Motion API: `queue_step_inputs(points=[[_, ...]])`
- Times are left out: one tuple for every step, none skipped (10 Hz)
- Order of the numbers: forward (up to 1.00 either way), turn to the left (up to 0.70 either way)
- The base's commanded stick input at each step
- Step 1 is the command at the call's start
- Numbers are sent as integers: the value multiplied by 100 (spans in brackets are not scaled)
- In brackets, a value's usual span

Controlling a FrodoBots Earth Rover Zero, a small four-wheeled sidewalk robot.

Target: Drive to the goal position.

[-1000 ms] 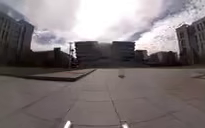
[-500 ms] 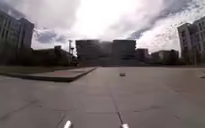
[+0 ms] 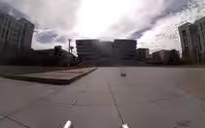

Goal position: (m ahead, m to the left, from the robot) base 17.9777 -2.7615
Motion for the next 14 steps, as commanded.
queue_step_inputs(points=[[100, 0], [100, 0], [100, 0], [100, 0], [100, 0], [100, 0], [100, 0], [100, 0], [100, 0], [100, 0], [100, 0], [100, 0], [100, 0], [100, 0]])
